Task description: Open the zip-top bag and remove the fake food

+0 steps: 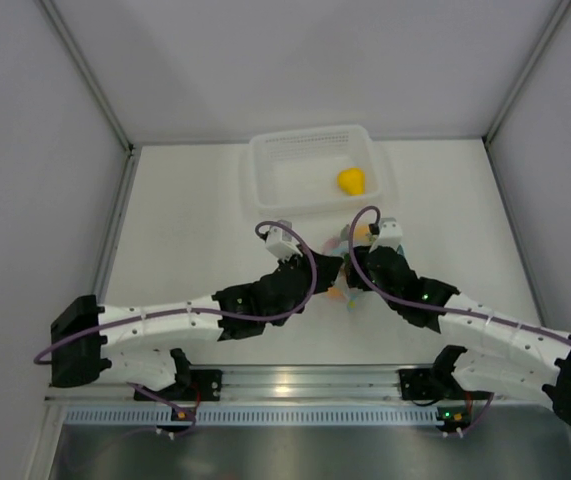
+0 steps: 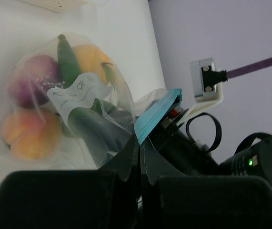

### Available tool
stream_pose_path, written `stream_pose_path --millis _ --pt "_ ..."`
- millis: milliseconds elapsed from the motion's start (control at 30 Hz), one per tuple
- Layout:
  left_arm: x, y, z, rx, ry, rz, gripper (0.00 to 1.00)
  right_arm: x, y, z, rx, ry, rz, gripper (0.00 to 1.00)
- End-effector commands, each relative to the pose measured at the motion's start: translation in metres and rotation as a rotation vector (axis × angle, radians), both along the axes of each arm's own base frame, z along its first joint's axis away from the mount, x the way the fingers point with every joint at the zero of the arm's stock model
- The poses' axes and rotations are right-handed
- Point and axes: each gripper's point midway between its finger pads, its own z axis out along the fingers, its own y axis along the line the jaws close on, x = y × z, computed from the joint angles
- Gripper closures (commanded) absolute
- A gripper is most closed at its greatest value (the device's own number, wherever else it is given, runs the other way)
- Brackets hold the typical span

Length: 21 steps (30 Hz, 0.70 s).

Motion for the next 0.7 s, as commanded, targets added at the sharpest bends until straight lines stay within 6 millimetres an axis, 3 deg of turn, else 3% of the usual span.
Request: stream_pose_path --millis 0,167,233,433,567,667 --pt "-0.002 0.009 0.018 -0.093 -0.003 0.076 1.00 0.001 -0.007 0.010 -0.047 0.019 0.095 0.41" --pt "-0.006 -0.011 0.006 -0.080 0.028 0.033 1.00 -0.002 0.022 0.018 0.041 0.005 0.235 0.42" --pt "-0.008 -0.016 0.004 -0.078 0.037 0.020 1.00 0.007 0.023 0.021 0.046 -0.029 0.203 0.44" --pt "-0.009 -0.020 0.001 -0.069 0.039 0.015 1.00 0.026 0.029 0.006 0.004 -0.022 0.162 0.50" --pt "-0.009 -0.016 0.003 -0.073 0.034 0.024 1.00 0.028 0.034 -0.017 -0.024 0.042 0.154 0.50" --pt "-0.008 -0.010 0.002 -0.067 0.027 0.039 1.00 0.030 0.038 -0.019 -0.005 0.037 0.153 0.62"
